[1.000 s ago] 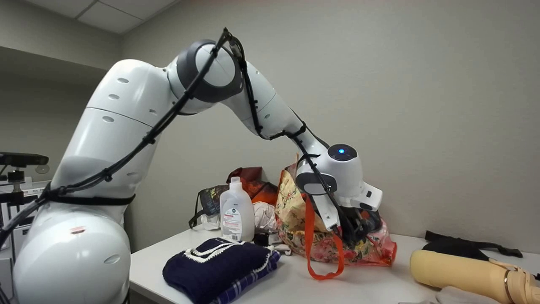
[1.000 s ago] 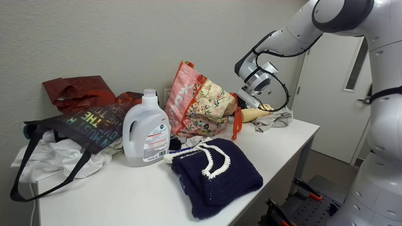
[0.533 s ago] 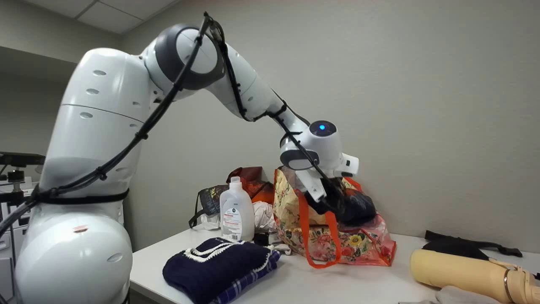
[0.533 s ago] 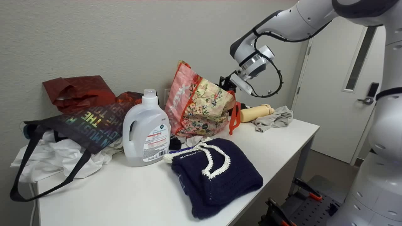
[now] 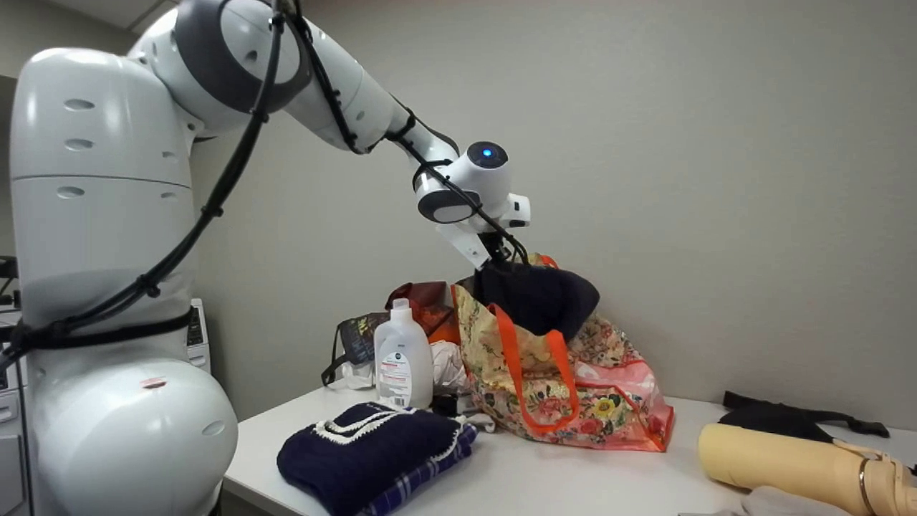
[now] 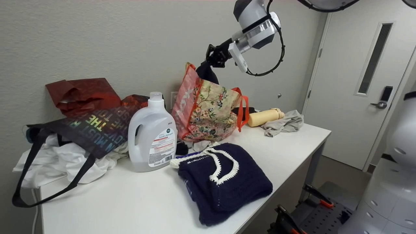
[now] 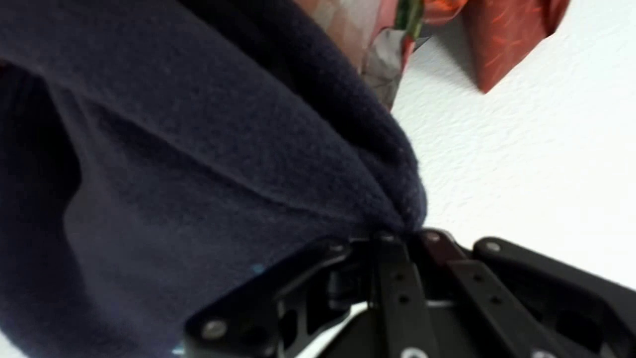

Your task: Put the clothes in the bag

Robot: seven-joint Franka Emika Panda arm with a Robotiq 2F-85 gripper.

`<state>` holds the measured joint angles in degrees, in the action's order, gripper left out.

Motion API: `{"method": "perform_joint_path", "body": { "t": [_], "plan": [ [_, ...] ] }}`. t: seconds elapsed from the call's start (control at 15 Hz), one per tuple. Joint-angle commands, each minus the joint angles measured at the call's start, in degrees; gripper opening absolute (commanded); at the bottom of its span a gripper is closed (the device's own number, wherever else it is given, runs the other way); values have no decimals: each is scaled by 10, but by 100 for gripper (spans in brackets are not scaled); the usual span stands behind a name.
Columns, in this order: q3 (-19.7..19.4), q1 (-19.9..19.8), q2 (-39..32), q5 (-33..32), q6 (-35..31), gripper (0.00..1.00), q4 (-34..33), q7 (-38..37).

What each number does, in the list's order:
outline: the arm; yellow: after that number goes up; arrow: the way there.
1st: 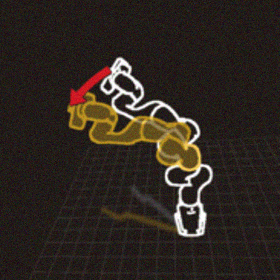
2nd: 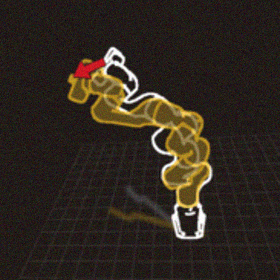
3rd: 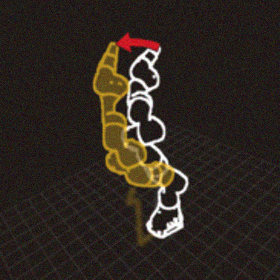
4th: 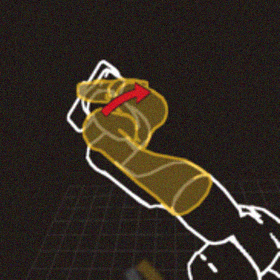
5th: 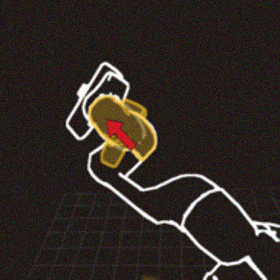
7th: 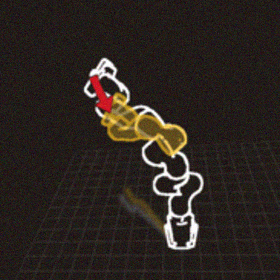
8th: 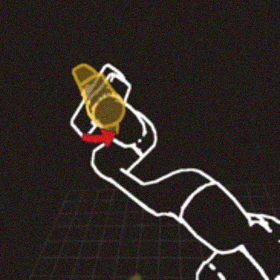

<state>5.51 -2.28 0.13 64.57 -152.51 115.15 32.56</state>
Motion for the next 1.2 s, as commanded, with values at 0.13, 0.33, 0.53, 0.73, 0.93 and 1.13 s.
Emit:
{"method": "perform_joint_path", "body": {
  "t": [0.13, 0.33, 0.53, 0.73, 0.93, 1.13],
  "plan": [
    [-1, 32, 2, 46, 117, 1, 14, 37],
    [-3, 37, -19, 33, 148, 1, 29, 19],
    [-8, 36, -41, -2, 155, 1, 44, -11],
    [-16, 32, -53, -52, 146, 32, 53, -30],
    [-27, 25, -57, -86, 147, 48, 46, -45],
    [-39, 18, -53, -111, 159, 70, 30, -57]
  ]
}}
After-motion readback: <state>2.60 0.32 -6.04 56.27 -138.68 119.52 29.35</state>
